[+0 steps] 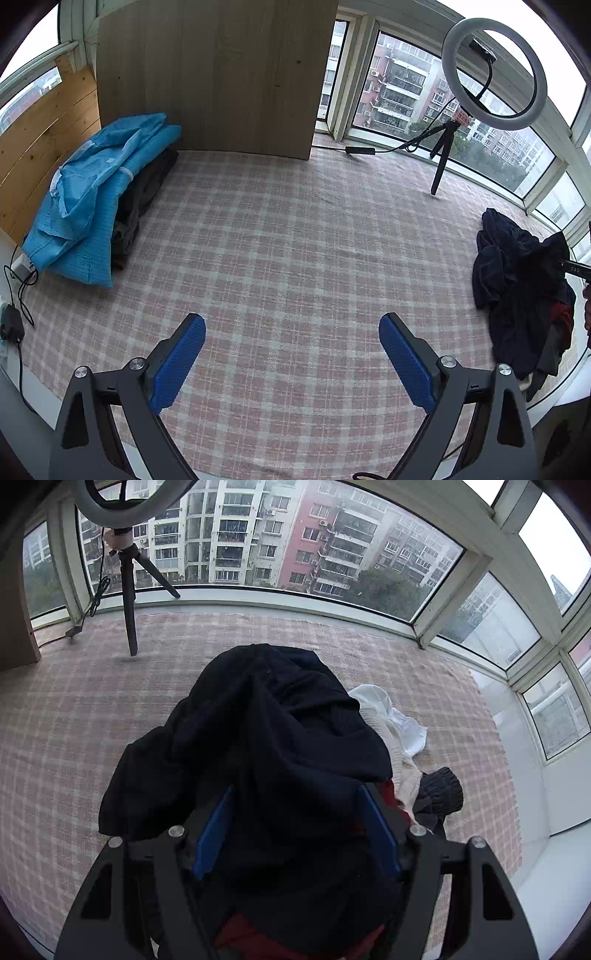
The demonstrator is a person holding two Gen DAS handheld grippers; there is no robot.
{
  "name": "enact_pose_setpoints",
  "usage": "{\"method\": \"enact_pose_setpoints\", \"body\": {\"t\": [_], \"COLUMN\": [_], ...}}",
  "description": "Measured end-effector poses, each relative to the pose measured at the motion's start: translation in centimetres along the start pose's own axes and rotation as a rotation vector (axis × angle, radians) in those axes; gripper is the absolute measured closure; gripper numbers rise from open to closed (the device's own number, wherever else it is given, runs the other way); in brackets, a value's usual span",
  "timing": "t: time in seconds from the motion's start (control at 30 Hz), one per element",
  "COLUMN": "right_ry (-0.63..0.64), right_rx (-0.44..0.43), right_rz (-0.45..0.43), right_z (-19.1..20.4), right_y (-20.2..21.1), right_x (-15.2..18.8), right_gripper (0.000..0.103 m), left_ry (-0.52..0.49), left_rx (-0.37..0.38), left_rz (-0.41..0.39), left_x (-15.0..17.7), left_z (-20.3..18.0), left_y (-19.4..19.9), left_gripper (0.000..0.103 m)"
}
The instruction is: Fold clothes
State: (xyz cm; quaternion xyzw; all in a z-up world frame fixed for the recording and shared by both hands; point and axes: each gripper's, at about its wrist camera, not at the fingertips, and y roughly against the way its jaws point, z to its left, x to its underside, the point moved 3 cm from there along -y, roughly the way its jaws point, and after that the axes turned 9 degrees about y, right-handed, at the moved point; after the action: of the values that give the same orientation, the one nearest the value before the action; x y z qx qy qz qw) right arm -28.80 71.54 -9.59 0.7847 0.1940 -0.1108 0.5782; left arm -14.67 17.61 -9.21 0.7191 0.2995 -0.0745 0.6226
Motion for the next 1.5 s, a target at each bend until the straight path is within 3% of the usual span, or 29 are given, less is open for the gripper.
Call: {"method": "enact_pose_setpoints", "body": {"t": [0.03,0.07,0.1,0.13,0.23,0.4,0.5,0.7,0.83,0.9,1.0,1.1,1.17,1.2,1.23,1.27,1.37,1.5], "right_ry": [-0.009,-0.01,-0.016,-0.039,-0.153,-0.214,-0.167,0.033,0.17,0.215,0.236,0.208,0.193,0.179,0.123,0.033,-0.155,-0.18], "right_rx": [-0.014,-0.033,-0.067,-0.113,-0.243,-0.383,-0.474,-0.657,-0.787,-0.802,-0.794,-0.735,-0.631,-0.547,-0.447,-0.408,-0.447,-0.463], "right_rz": [0.005,-0.006,-0.016,-0.024,-0.13,-0.362,-0.466,-0.633,-0.733,-0.76,-0.724,-0.613,-0.47,-0.382,-0.282,-0.187,0.014,0.062], "right_z": [-0.3,-0.4,-0.5,-0.5,-0.5,1.8,5.7,17.9,24.8,26.4,26.3,24.3,22.4,21.3,19.8,18.3,16.4,17.7], "right_y": [-0.9,-1.2,-1.2,-1.1,2.3,13.4,20.9,35.6,43.8,45.8,44.6,38.3,31.3,27.5,23.4,19.7,11.4,7.5], "right_x": [0.2,0.4,0.6,0.4,-1.0,-5.4,-8.2,-13.1,-13.3,-12.2,-9.7,-6.5,-3.9,-2.4,-0.8,0.9,6.3,10.6], "right_gripper": [0.042,0.055,0.093,0.098,0.099,0.099,0.099,0.099,0.099,0.099,0.099,0.099,0.098,0.094,0.081,0.078,0.078,0.07], "left_ry": [0.002,0.004,0.003,0.0,-0.016,-0.015,-0.029,-0.012,0.044,0.071,0.098,0.091,0.074,0.06,0.043,0.027,-0.066,-0.235], "left_rx": [0.006,0.006,0.001,-0.005,-0.023,-0.02,-0.002,0.019,0.007,-0.012,-0.04,-0.067,-0.081,-0.08,-0.076,-0.072,-0.03,0.056], "left_rz": [0.001,0.002,0.001,-0.002,-0.021,-0.073,-0.106,-0.159,-0.202,-0.227,-0.258,-0.266,-0.253,-0.235,-0.212,-0.19,-0.092,0.056], "left_x": [0.0,0.1,0.1,0.0,-0.4,-2.0,-2.9,-4.2,-5.2,-5.7,-6.2,-6.4,-6.4,-6.5,-6.5,-6.6,-6.5,-5.8], "left_z": [0.0,0.1,0.2,0.3,1.1,3.3,4.5,8.6,12.8,14.9,17.5,18.9,19.1,18.8,18.3,17.8,14.5,7.9], "left_y": [0.1,0.2,0.4,0.6,1.5,3.0,4.0,6.4,8.5,9.7,11.1,11.5,11.0,10.2,9.3,8.4,4.3,-2.4], "left_gripper": [0.008,0.008,0.008,0.008,0.008,0.008,0.008,0.008,0.008,0.008,0.008,0.008,0.007,0.007,0.007,0.007,0.007,0.007]}}
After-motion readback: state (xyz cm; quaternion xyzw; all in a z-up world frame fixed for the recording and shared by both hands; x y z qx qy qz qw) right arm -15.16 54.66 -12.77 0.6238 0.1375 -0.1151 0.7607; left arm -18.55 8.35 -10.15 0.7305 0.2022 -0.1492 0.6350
